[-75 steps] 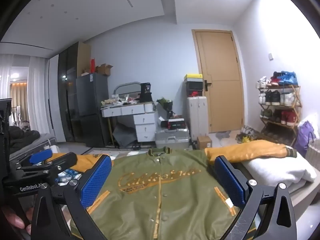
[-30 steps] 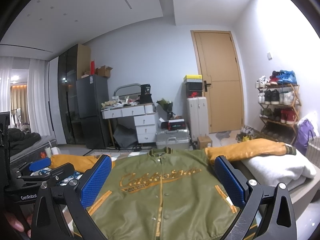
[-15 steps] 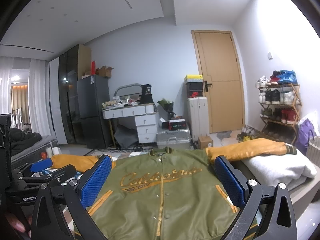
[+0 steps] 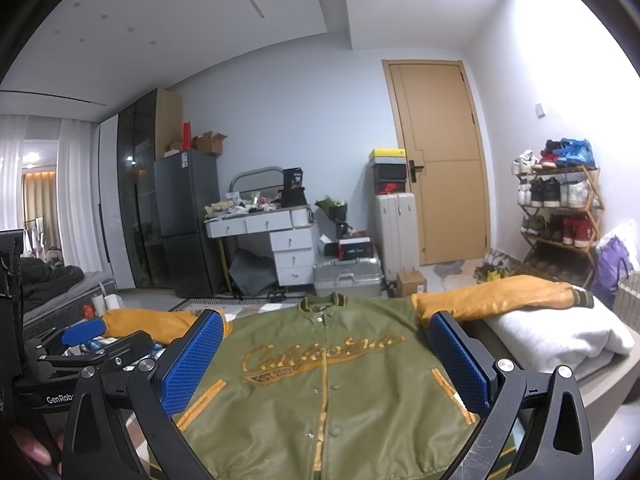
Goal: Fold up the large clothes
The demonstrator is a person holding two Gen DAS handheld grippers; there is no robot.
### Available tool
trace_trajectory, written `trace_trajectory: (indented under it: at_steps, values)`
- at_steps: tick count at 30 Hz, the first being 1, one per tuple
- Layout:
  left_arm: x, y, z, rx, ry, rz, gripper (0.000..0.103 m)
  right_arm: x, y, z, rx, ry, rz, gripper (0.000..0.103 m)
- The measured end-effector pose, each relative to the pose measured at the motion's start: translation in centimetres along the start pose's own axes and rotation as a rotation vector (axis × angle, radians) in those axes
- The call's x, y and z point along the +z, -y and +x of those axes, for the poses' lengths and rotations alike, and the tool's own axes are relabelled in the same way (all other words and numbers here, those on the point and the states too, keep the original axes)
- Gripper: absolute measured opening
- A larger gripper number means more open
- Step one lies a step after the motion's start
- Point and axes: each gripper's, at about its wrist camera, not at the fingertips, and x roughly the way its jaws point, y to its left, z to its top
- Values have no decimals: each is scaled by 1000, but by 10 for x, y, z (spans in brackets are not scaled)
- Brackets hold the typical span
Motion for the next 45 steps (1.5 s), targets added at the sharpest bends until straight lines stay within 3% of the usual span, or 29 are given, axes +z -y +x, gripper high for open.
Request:
trace_trajectory:
  at_steps: [19,25,29,32,40,45]
  values:
    - [-3,4,9,-1,-27,23,102,2,8,8,-10,-23,13,103]
    - [-8,9,25,7,-54,48,102,-2,35,28,-31,-69,63,103]
    - [-14,13,44,27,-74,80,102,2,89,47,-81,-101,152,103]
    - [-18,15,63,27,-116,88,102,8,145,70,-181,-151,199,103]
    - [-27,17,107,49,-235,104,102,9,341,139,-337,-329,591,103]
    - [-30,24,124,66,-285,130,102,-5,427,168,-415,-422,773,103]
